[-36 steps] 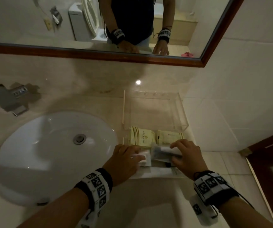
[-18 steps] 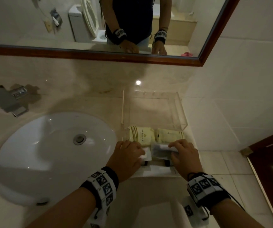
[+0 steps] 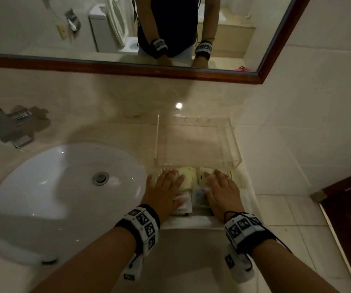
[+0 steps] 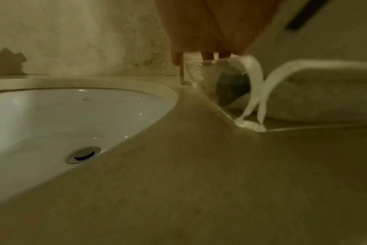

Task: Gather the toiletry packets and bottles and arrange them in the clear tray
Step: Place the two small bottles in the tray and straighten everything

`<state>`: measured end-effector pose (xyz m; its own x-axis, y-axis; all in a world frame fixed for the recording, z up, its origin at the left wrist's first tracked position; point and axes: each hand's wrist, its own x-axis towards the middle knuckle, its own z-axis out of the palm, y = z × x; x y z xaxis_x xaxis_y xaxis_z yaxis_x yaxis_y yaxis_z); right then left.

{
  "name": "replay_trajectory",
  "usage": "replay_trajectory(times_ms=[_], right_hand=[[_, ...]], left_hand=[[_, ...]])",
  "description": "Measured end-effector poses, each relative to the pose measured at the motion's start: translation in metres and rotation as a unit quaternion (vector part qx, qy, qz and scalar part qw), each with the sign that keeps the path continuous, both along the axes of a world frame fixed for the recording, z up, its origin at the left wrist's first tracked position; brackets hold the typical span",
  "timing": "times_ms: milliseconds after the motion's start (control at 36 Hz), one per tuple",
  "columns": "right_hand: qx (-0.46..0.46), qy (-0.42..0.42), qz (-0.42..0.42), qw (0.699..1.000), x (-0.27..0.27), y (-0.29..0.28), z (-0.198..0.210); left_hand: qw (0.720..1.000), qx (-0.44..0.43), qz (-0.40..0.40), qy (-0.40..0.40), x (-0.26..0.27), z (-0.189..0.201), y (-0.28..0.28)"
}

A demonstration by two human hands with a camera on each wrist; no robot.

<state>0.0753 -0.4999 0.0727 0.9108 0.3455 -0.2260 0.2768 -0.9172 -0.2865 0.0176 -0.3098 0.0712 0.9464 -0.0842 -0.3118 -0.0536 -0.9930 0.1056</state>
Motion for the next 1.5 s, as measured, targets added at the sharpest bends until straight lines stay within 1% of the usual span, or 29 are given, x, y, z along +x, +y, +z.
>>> replay_trajectory(times_ms=[139,194,389,472,528,611,694,778,806,861,917,972,1028,1083,1139,1167,1222,1278,1306,1361,1417,1500], right_hand=[[-0.005,0.007,0.032,0.999,-0.002,-0.003,-0.007],[-0.01,0.011,0.037,0.999,-0.001,-0.005,-0.008],[-0.007,0.038,0.022,0.999,0.003,-0.004,-0.007],[0.02,0.064,0.031,0.997,0.005,-0.007,0.002],[0.05,0.048,0.04,0.997,0.002,-0.013,0.014],[0.04,0.003,0.112,0.993,-0.013,-0.024,0.027],[0.0,-0.02,0.178,0.984,-0.03,-0.033,0.027],[-0.046,-0.046,0.201,0.977,-0.041,-0.041,0.013],[-0.057,-0.056,0.199,0.977,-0.042,-0.042,0.008],[-0.091,-0.045,0.184,0.978,-0.042,-0.043,0.003],[-0.102,-0.037,0.174,0.979,-0.039,-0.042,0.001],[-0.094,-0.025,0.176,0.98,-0.037,-0.041,0.0],[-0.075,-0.035,0.182,0.98,-0.035,-0.043,-0.004],[-0.067,-0.019,0.186,0.98,-0.033,-0.044,-0.007],[-0.063,0.003,0.191,0.979,-0.03,-0.045,-0.009],[-0.064,0.006,0.194,0.979,-0.029,-0.045,-0.007],[-0.074,0.02,0.2,0.977,-0.026,-0.044,-0.006],[-0.076,0.037,0.204,0.975,-0.026,-0.046,-0.001],[-0.062,0.043,0.198,0.977,-0.026,-0.046,0.004],[0.016,0.036,0.152,0.988,-0.026,-0.047,0.014],[0.093,-0.001,0.097,0.991,-0.023,-0.047,0.02],[0.143,-0.019,0.018,0.989,-0.011,-0.041,0.018]], left_hand=[[1.0,0.003,-0.006,0.003,0.0,-0.005,0.003],[1.0,0.012,-0.005,-0.009,0.004,-0.002,0.004],[0.999,0.03,-0.019,-0.003,0.013,0.002,0.007],[1.0,0.01,-0.019,-0.018,0.013,0.011,0.01],[0.998,-0.026,-0.021,-0.052,0.007,0.022,0.011],[0.995,-0.054,-0.059,-0.056,-0.013,0.032,0.014],[0.992,-0.049,-0.102,-0.05,-0.029,0.025,0.015],[0.995,-0.025,-0.094,-0.014,-0.033,0.007,0.019],[0.996,-0.02,-0.092,-0.009,-0.032,0.004,0.019],[0.995,-0.024,-0.098,-0.001,-0.028,0.001,0.018],[0.994,-0.029,-0.104,0.012,-0.023,-0.002,0.015],[0.995,-0.024,-0.093,0.007,-0.02,-0.01,0.014],[0.996,-0.019,-0.076,-0.03,-0.018,-0.017,0.011],[0.999,-0.019,-0.036,-0.019,-0.018,-0.017,0.008],[0.999,-0.002,-0.027,-0.018,-0.017,-0.018,0.005],[1.0,0.002,-0.027,-0.015,-0.016,-0.024,0.007],[0.999,-0.008,-0.037,0.004,-0.017,-0.016,0.007],[0.999,-0.014,-0.053,0.004,-0.016,-0.008,0.007],[0.998,-0.02,-0.066,-0.002,-0.016,-0.006,0.007],[0.998,-0.046,-0.045,0.022,-0.017,0.01,0.008],[0.998,-0.05,-0.021,-0.012,-0.017,0.026,0.006],[0.994,-0.083,0.019,-0.064,-0.011,0.032,-0.003]])
